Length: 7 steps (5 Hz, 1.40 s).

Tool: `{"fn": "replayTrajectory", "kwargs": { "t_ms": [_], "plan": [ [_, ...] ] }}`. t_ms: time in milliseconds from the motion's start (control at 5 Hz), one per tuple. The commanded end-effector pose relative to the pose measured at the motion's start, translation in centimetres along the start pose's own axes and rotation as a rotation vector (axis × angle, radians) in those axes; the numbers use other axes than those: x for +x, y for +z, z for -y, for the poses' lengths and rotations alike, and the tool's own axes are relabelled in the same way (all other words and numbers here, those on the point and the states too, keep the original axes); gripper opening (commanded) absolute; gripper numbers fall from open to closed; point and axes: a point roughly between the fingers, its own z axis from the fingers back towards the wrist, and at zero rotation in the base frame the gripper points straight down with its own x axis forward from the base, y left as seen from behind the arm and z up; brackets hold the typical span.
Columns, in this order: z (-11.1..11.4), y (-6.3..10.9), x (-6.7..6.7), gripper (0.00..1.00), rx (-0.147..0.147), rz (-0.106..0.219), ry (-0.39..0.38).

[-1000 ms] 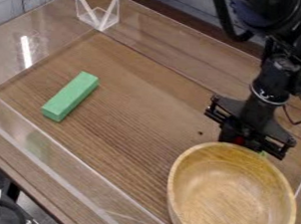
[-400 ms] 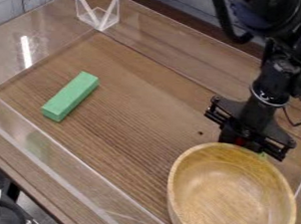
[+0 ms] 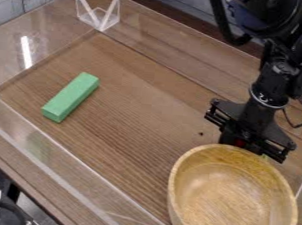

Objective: Move the red object to the right side of the table

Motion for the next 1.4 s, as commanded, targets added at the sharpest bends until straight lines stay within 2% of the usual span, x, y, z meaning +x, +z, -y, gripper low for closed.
{"fn": "replayTrajectory", "kwargs": {
  "t_ms": [0,800,1200],
  "plan": [
    [-1.1,-1.8,-6.3,1.00,0.047,-0.171,-0.026],
    [-2.3,1.7,-4.4,1.00,0.032,-0.145,0.008],
    [-2.7,2.7,-3.8,1.00,0.037,-0.145,0.022]
  ]
}}
